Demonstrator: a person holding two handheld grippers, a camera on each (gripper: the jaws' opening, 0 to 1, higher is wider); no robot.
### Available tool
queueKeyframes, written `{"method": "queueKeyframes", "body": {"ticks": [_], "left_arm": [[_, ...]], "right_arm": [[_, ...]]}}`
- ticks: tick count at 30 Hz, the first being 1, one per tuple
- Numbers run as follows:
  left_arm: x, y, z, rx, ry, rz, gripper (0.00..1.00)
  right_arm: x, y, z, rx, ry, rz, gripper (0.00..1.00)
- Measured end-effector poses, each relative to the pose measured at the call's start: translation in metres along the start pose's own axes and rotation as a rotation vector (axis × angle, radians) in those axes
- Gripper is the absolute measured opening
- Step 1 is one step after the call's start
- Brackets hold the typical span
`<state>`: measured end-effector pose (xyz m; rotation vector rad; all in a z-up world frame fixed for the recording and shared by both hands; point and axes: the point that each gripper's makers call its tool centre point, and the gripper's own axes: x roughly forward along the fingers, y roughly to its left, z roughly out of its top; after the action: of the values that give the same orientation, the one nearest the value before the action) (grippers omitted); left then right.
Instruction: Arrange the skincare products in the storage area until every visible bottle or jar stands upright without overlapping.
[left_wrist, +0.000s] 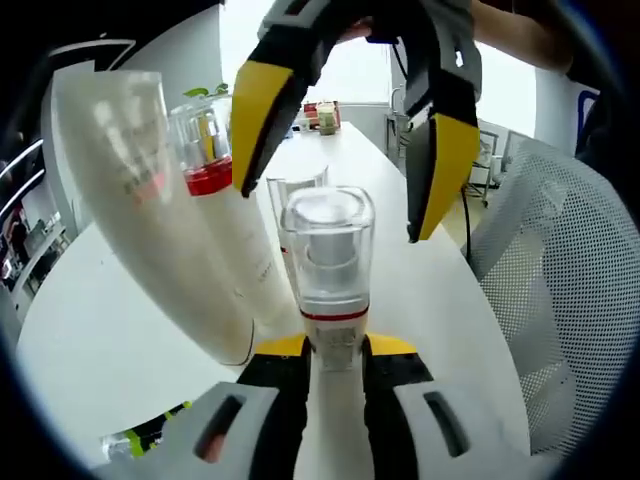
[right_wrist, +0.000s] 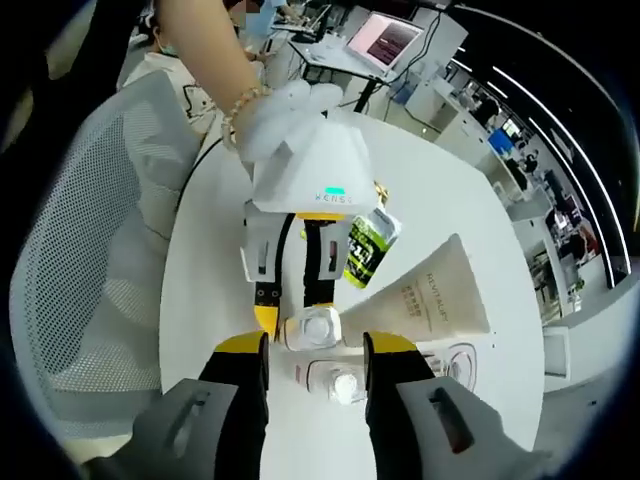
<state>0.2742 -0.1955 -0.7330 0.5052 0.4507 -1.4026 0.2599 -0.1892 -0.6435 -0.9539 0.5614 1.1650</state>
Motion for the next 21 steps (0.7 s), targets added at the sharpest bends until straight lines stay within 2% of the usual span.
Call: {"method": "queueKeyframes", "body": {"ticks": [4, 6, 9, 14, 19, 21], "left_arm": [[0.001, 0.005, 0.001, -0.002, -0.006, 0.004, 0.24], [0.003, 0.007, 0.001, -0.006, -0.009, 0.005, 0.24], [0.005, 0.011, 0.001, -0.009, -0.011, 0.012, 0.24], [0.007, 0.013, 0.003, -0.015, -0.018, 0.017, 0.24], [0.008, 0.013, 0.004, -0.027, -0.021, 0.012, 0.24], [0.009, 0.013, 0.005, -0.030, -0.020, 0.011, 0.24]], "right_arm": [[-0.015, -0.009, -0.013, 0.046, 0.031, -0.084, 0.38], [-0.022, -0.007, -0.020, 0.091, 0.029, -0.105, 0.40], [-0.026, 0.001, -0.029, 0.183, 0.012, -0.108, 0.44], [-0.028, 0.012, -0.045, 0.267, 0.018, -0.112, 0.47], [-0.024, 0.013, -0.052, 0.405, -0.043, -0.134, 0.54], [-0.024, 0.012, -0.048, 0.478, -0.116, -0.149, 0.57]]}}
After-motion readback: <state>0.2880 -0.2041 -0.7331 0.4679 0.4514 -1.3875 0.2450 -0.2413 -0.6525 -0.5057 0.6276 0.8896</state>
